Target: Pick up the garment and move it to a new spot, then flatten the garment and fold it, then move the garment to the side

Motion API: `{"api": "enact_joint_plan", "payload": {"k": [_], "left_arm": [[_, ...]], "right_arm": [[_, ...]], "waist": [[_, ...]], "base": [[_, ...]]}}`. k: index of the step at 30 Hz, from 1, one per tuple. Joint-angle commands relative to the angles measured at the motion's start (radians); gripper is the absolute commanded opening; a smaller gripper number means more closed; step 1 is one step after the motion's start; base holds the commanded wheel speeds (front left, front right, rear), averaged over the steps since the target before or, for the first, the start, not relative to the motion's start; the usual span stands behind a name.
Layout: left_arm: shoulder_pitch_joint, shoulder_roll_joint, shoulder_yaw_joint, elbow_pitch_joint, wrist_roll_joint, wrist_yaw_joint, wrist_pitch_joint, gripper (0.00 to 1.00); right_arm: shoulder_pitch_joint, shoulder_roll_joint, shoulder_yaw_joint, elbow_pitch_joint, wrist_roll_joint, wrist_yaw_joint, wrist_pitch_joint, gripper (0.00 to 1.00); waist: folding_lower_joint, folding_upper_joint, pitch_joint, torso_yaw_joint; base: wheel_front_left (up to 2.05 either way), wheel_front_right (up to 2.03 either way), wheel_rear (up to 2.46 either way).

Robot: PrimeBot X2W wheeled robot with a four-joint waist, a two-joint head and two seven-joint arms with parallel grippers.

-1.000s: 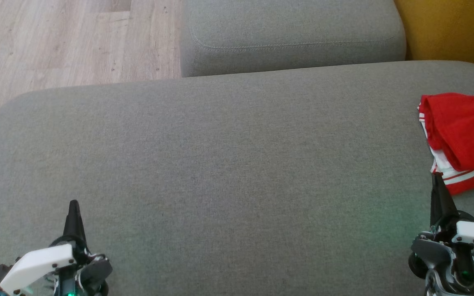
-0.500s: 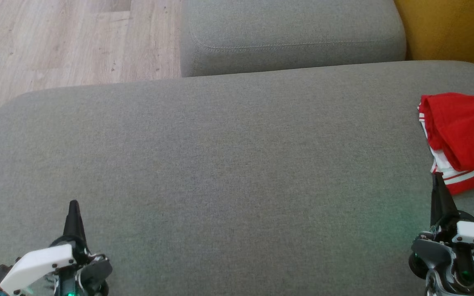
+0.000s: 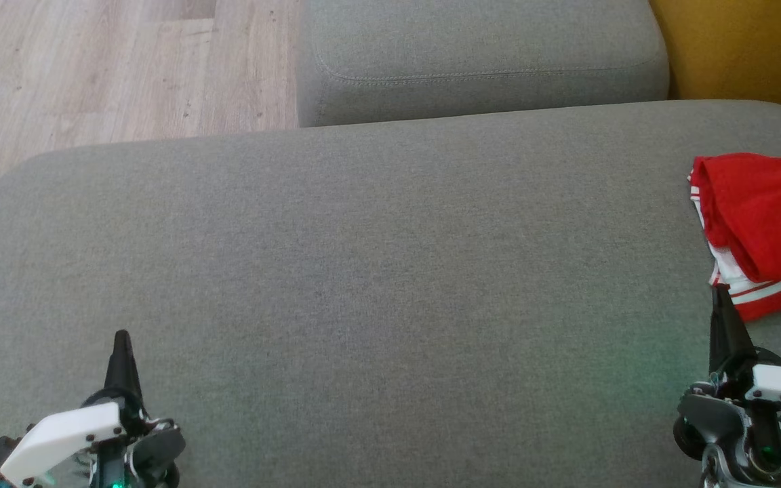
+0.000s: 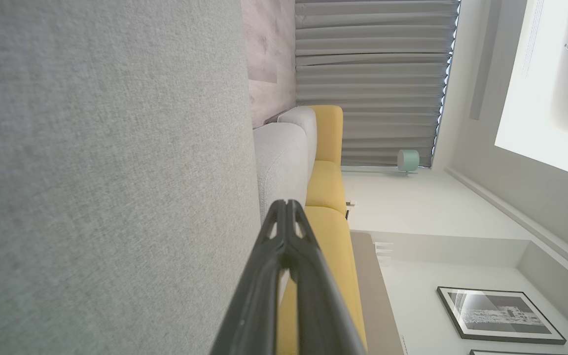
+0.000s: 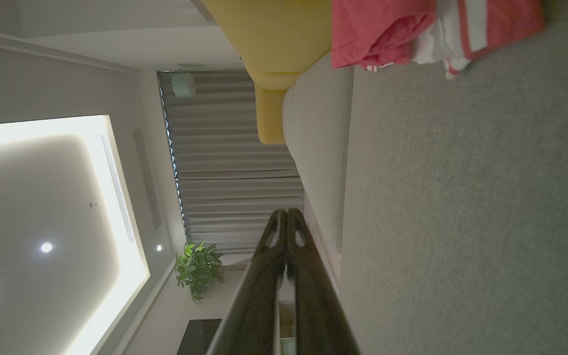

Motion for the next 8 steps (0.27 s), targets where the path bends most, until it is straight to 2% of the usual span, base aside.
{"api": "enact_joint_plan", "payload": {"k": [1, 8], "left_arm": [[-0.049, 0.007, 0.036, -0.028, 0.01, -0.007, 0.007, 0.0], [-0.049, 0.006, 0.037, -0.028, 0.011, -0.007, 0.008, 0.0]], "right_arm": [[-0.047, -0.009, 0.019, -0.037, 0.002, -0.001, 0.004, 0.0], [-0.047, -0.008, 0.019, -0.037, 0.001, -0.001, 0.004, 0.0]], "waist": [[0.0, 0.0, 0.0, 0.0], [0.0, 0.0, 0.0, 0.0]], "base": [[0.0, 0.0, 0.0], [0.0, 0.0, 0.0]]}}
